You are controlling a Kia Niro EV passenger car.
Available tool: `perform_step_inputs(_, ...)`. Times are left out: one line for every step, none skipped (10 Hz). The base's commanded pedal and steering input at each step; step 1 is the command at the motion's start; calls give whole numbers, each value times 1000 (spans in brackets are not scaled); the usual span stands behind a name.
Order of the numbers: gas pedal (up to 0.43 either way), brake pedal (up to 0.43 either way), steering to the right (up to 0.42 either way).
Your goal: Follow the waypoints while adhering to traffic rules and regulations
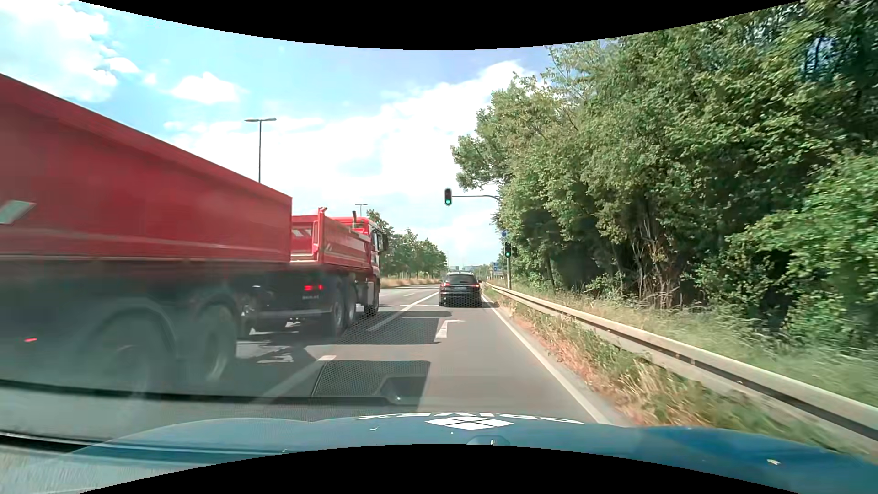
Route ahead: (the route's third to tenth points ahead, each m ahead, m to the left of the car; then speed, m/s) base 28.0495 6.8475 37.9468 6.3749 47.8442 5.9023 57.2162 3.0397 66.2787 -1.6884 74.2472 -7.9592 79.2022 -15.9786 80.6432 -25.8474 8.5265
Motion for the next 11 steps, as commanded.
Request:
perform_step_inputs(189,0,3)
perform_step_inputs(189,0,3)
perform_step_inputs(189,0,3)
perform_step_inputs(189,0,3)
perform_step_inputs(189,0,3)
perform_step_inputs(189,0,3)
perform_step_inputs(189,0,3)
perform_step_inputs(189,0,3)
perform_step_inputs(189,0,3)
perform_step_inputs(189,0,3)
perform_step_inputs(189,0,3)
